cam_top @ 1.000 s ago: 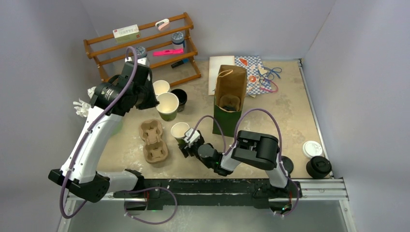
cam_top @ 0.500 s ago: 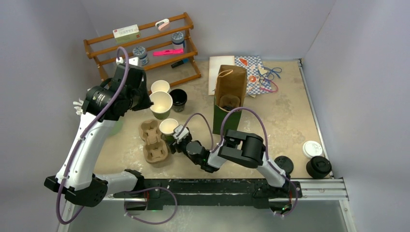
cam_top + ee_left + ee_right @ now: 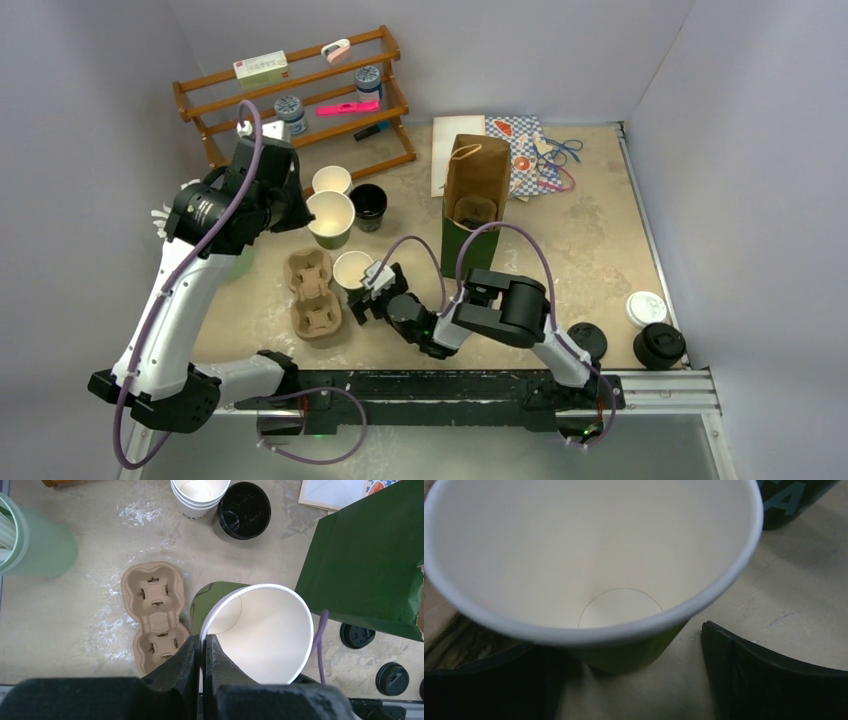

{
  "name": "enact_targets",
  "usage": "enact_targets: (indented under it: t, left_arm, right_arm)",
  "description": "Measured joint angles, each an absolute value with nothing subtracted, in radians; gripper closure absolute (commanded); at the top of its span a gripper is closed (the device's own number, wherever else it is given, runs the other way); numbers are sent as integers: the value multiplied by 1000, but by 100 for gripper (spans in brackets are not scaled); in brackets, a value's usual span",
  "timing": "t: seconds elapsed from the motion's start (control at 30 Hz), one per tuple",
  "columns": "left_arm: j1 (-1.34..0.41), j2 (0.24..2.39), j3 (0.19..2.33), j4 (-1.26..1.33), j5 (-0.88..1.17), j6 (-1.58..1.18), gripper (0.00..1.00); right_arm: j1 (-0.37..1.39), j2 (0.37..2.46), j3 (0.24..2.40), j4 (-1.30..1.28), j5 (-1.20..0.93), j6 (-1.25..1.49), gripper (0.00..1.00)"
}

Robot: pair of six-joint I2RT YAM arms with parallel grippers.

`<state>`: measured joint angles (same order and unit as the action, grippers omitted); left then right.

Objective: Pack the takeout coffee

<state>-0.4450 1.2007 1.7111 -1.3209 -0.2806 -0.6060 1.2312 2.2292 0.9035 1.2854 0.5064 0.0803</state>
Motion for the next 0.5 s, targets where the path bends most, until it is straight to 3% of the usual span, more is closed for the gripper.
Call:
enact_targets:
  t: [0.5]
  left_arm:
    - [-445,1198,1604,-1228,-208,-593,100]
  right_arm:
    - [1302,1874,557,1167,408,86,1]
